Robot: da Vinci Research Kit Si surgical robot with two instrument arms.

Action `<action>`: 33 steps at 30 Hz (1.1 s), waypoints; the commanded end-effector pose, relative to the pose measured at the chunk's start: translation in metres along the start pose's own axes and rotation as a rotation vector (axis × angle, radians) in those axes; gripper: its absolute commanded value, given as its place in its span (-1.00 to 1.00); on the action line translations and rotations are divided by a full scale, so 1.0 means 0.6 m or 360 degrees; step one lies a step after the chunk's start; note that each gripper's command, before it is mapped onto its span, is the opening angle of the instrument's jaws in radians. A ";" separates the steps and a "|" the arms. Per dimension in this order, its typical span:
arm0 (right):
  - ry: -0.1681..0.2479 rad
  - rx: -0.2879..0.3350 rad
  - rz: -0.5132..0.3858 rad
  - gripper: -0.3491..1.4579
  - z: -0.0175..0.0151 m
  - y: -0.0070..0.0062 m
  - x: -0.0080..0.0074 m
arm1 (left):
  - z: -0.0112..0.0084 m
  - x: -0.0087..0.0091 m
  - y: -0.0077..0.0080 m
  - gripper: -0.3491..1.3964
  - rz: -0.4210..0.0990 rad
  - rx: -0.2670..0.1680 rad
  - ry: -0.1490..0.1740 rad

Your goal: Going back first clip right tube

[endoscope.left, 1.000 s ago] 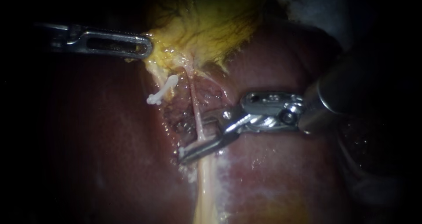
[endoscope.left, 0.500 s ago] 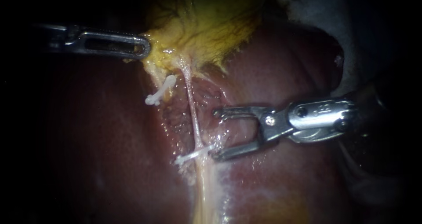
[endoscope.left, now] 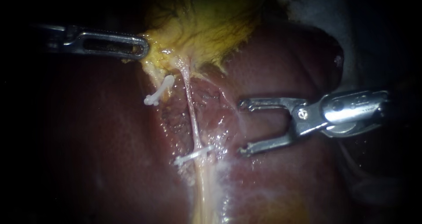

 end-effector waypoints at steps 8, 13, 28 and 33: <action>-0.0005 0.0008 -0.0001 0.06 -0.0029 0.0007 0.0002 | 0.0031 0.0024 0.0007 -1.00 0.0013 -0.0019 -0.0010; -0.0005 0.0008 -0.0001 0.06 -0.0033 0.0005 0.0001 | 0.0060 0.0045 0.0013 -1.00 0.0025 -0.0019 -0.0017; -0.0005 0.0007 -0.0001 0.06 -0.0033 0.0003 0.0002 | 0.0088 0.0071 0.0035 -1.00 0.0015 -0.0016 -0.0007; -0.0005 0.0006 0.0000 0.06 -0.0032 0.0003 0.0003 | 0.0087 0.0070 0.0034 -1.00 0.0014 -0.0011 -0.0004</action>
